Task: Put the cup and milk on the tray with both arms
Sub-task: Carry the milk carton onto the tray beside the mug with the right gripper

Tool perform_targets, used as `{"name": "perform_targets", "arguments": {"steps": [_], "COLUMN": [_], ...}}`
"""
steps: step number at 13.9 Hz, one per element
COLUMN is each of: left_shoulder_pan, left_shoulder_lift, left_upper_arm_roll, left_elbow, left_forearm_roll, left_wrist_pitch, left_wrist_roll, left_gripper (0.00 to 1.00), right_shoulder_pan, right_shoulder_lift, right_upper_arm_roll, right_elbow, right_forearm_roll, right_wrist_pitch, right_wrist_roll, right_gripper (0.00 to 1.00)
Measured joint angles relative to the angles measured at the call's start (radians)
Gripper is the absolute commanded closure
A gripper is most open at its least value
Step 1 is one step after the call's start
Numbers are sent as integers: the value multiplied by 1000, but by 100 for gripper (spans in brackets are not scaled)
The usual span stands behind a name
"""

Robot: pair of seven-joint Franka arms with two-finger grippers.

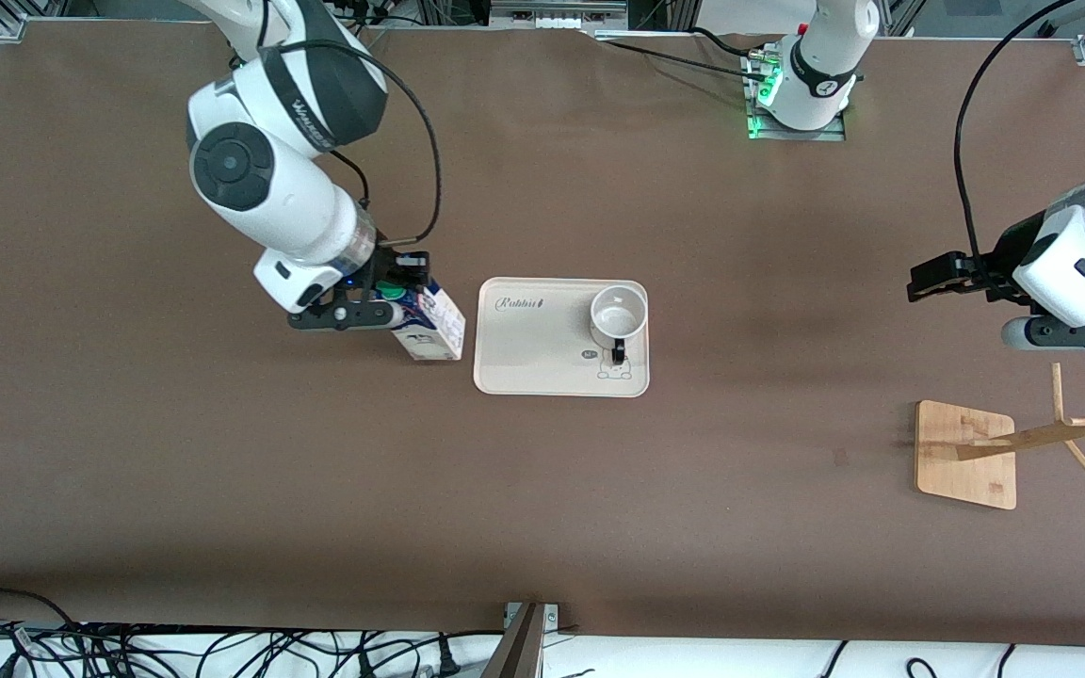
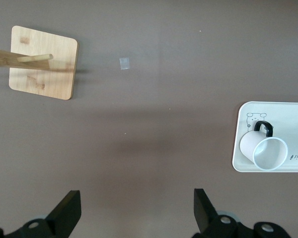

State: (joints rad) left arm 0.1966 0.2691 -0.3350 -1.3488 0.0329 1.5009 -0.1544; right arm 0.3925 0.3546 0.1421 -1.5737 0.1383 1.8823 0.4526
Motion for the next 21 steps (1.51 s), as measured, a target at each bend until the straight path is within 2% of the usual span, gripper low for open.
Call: {"name": "perform_targets", "arguments": {"steps": [3, 6, 9, 11, 14, 15, 16, 21], "left_shoulder_pan": [-175, -203, -203, -203, -208, -212, -216, -237], "left_shoulder_lift": [-13, -15, -20, -28, -44, -49, -54, -76], "left_upper_arm_roll": [167, 244, 339, 374, 376, 376, 376, 376], "left_elbow": [-1, -15, -55, -81, -94, -95, -96, -107], "left_forearm_roll": [2, -5, -91, -118, -118, -116, -113, -110], "left_wrist_pitch": [19, 73, 86, 89, 91, 95, 112, 138], "left_wrist_roll": [0, 0, 2, 8, 25, 46, 69, 104], "left_gripper": [0, 0, 0, 0, 0, 0, 0, 0], "right_shoulder_pan": [85, 144, 154, 154, 158, 160, 162, 163], "right_shoulder_lift": [56, 110, 132, 150, 183, 187, 187, 187], "right_upper_arm_roll": [0, -1, -3, -6, -6, -6, -6, -8], "right_elbow": [9, 12, 14, 14, 14, 15, 16, 20], "right_forearm_roll": [0, -3, -36, -46, -58, -59, -59, -59], "right_wrist_pitch": [61, 137, 142, 142, 163, 168, 169, 169], "right_wrist_roll": [76, 135, 137, 137, 137, 137, 137, 138], "right_gripper": [49, 49, 49, 49, 46, 29, 0, 0]}}
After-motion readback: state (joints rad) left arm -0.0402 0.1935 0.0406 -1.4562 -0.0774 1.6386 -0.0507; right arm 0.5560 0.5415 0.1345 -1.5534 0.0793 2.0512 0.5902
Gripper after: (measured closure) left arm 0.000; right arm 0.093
